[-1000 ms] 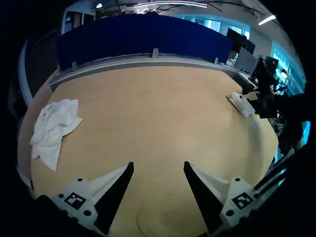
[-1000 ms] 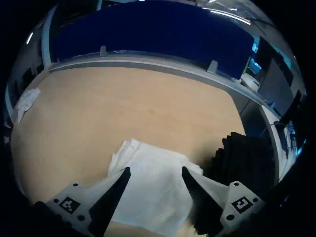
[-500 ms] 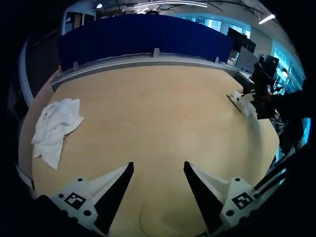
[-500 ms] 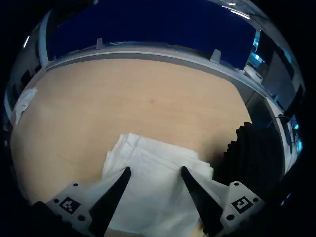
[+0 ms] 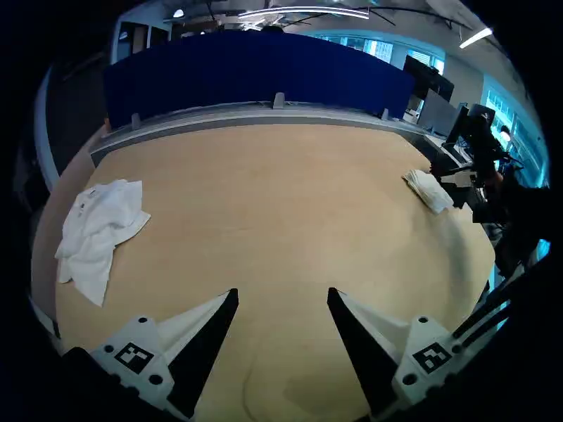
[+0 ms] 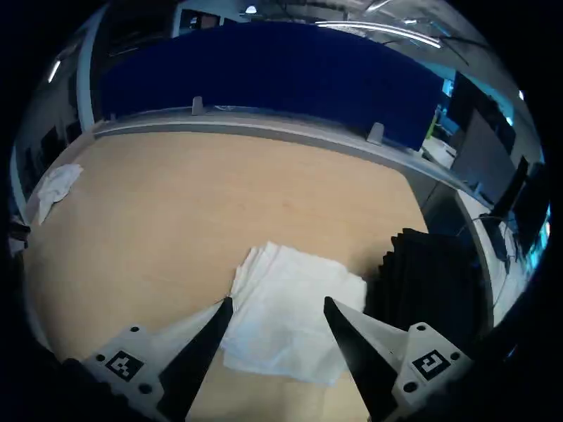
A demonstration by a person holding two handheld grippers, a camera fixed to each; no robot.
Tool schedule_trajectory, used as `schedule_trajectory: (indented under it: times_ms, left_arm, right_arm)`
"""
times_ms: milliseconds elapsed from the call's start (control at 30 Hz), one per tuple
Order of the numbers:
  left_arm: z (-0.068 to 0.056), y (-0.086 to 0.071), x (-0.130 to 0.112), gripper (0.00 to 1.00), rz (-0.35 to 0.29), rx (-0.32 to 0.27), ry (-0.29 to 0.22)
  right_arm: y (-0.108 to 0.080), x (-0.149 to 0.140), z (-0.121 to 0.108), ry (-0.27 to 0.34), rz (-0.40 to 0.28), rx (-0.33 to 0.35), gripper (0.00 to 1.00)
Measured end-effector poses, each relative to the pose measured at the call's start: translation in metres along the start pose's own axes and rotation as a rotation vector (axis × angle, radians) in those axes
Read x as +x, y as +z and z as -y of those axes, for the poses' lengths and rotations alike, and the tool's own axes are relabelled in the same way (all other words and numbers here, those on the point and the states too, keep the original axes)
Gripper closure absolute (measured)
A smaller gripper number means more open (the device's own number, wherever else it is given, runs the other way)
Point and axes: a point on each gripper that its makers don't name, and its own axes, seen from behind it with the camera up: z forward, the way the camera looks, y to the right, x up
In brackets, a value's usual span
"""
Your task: Fold towel
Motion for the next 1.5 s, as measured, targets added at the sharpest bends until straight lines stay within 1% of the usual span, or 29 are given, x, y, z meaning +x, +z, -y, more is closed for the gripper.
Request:
schedule_trajectory:
  times_ms: [100,233,400,700,800,1000,1067,1167,1367,1500]
  left_arm:
    - [0.0,0.0,0.003,0.06,-0.01,-0.006,0.002]
    - [0.0,-0.001,0.005,0.06,-0.02,-0.012,0.007]
    - [-0.001,-0.003,0.006,0.06,-0.03,-0.024,0.008]
    - [0.0,-0.006,0.008,0.06,-0.051,-0.027,0.012]
    - [0.001,-0.007,0.008,0.06,-0.063,-0.023,0.015]
    - [0.008,-0.009,0.016,0.06,-0.105,0.001,0.017]
    - [0.01,-0.009,0.019,0.06,-0.121,0.01,0.014]
    - [0.012,-0.01,0.024,0.06,-0.141,0.018,0.007]
    - [0.016,-0.012,0.033,0.06,-0.181,0.029,-0.012]
    - [0.021,-0.014,0.039,0.06,-0.211,0.043,-0.024]
  right_arm:
    - [-0.018,-0.01,0.01,0.022,0.002,-0.002,0.0]
    - [-0.036,-0.022,0.021,0.029,0.005,-0.011,0.0]
    - [-0.052,-0.027,0.034,0.041,-0.012,-0.009,0.0]
    - [-0.076,-0.024,0.056,0.081,-0.062,-0.013,0.0]
    - [-0.085,-0.014,0.071,0.099,-0.114,-0.01,0.0]
    - [-0.104,0.024,0.105,0.147,-0.293,0.001,0.0]
    - [-0.11,0.036,0.117,0.148,-0.348,0.006,0.0]
    - [-0.117,0.05,0.13,0.138,-0.412,-0.002,0.0]
    - [-0.129,0.067,0.146,0.145,-0.515,-0.046,0.0]
    - [-0.139,0.077,0.152,0.16,-0.595,-0.075,0.0]
